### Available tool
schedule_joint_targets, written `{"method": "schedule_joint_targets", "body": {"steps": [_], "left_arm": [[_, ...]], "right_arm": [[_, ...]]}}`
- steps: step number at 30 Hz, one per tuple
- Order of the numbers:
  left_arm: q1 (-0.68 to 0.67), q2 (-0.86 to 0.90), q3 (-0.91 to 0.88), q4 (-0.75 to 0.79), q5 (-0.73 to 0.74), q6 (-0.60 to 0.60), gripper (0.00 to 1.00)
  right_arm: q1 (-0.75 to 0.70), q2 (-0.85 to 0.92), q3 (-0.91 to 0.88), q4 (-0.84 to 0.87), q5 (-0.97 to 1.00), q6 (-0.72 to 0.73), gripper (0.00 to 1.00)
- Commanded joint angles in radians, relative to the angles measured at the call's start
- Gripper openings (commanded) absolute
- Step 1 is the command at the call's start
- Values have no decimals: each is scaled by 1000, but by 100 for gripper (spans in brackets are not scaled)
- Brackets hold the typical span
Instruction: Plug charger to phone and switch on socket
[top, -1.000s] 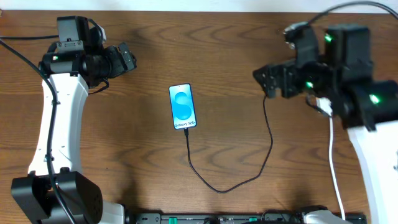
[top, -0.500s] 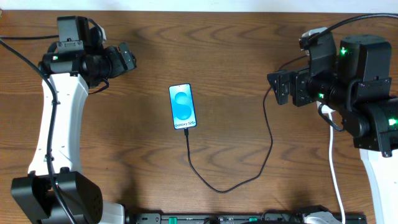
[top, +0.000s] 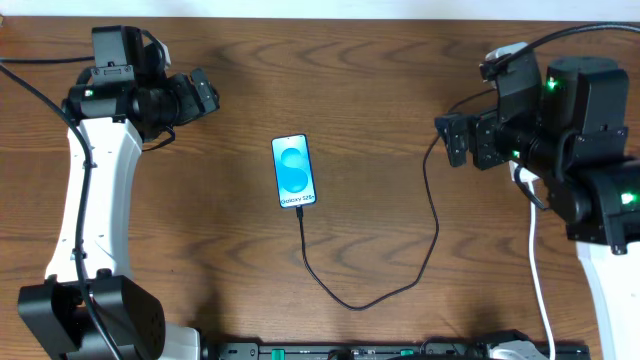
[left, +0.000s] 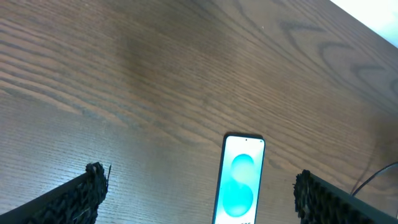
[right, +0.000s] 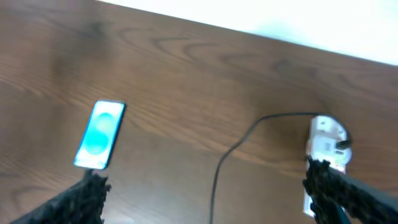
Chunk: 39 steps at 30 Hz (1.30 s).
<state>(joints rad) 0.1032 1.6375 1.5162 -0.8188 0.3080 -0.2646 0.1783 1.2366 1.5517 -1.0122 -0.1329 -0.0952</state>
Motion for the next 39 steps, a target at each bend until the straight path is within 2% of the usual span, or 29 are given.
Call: {"method": "schedule_joint_targets", "body": {"steps": [1, 3, 13, 23, 28, 39], "left_arm": [[3, -6, 6, -4, -7, 6, 98], [3, -6, 6, -4, -7, 5, 98], [3, -6, 6, -4, -7, 5, 98], [3, -6, 6, -4, -7, 6, 98], [3, -6, 6, -4, -7, 6, 98], [3, -6, 6, -4, -7, 5, 98]], "right_arm": [[-39, -97, -120, 60, 35, -28, 99], [-59, -150, -195, 105, 28, -35, 99], [-127, -602, -806, 545, 29, -60, 99], [-126, -929, -1236, 855, 29, -60, 99], [-126, -1089, -1397, 912, 29, -60, 99], [-126, -1186, -1547, 948, 29, -60, 99]]}}
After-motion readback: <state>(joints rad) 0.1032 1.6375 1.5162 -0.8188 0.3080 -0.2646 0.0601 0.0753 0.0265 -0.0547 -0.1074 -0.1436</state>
